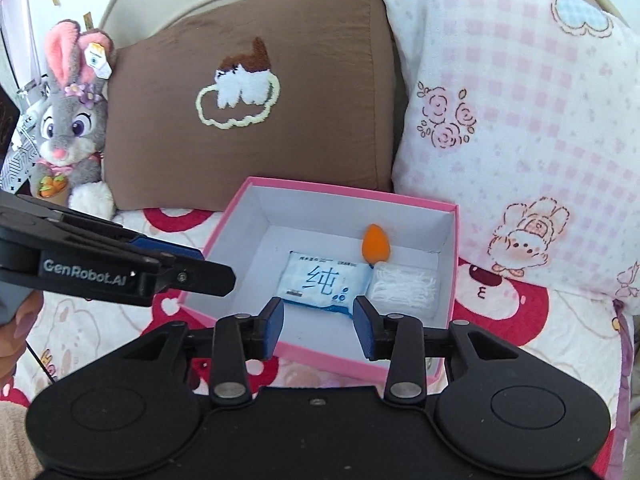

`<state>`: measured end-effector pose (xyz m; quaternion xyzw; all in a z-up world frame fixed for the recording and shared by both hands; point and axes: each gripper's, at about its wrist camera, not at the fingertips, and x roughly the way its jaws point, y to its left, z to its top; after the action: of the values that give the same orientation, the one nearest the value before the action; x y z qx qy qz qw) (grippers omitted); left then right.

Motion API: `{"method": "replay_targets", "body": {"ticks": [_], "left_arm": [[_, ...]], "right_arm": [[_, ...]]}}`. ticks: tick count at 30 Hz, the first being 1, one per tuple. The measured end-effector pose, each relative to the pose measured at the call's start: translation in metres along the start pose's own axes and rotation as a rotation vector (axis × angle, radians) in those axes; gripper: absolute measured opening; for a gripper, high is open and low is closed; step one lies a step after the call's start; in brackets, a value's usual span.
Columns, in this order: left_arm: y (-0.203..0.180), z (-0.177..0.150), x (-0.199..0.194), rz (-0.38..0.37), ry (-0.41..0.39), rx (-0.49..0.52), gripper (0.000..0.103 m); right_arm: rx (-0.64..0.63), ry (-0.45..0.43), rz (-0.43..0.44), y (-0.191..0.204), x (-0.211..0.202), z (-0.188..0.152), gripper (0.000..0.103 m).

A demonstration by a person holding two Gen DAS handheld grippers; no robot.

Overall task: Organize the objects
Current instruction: 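Withdraw the left tool from the pink box toward the white packet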

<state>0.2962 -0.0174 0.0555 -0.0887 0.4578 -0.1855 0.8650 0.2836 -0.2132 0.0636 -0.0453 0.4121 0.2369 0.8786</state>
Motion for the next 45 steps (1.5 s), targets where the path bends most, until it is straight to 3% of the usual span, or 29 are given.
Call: {"method": "replay_targets", "body": {"ticks": [19,23,29,45], "left_arm": [[-0.025,-0.049,-0.059,0.013,0.010,0.086,0.042],[-0.029,-0.063,-0.067,-0.020,0.010,0.111,0.045],[-0.030,-0.082,-0.072,-0.055,0.036,0.122,0.048],[-0.045,-0.124,-0.067,-0.061,0.105,0.139,0.066]], "right_arm": [[-0.075,-0.029,-0.006,0.020,-0.057,-0.037,0.058],[-0.106,-0.048,-0.011,0.025,-0.062,-0.054,0.073],[-0.200,-0.057,-0.012,0.031,-0.070,-0.072,0.079],[-0.309,-0.042,0.119,0.040,-0.093,-0.113,0.084]]}}
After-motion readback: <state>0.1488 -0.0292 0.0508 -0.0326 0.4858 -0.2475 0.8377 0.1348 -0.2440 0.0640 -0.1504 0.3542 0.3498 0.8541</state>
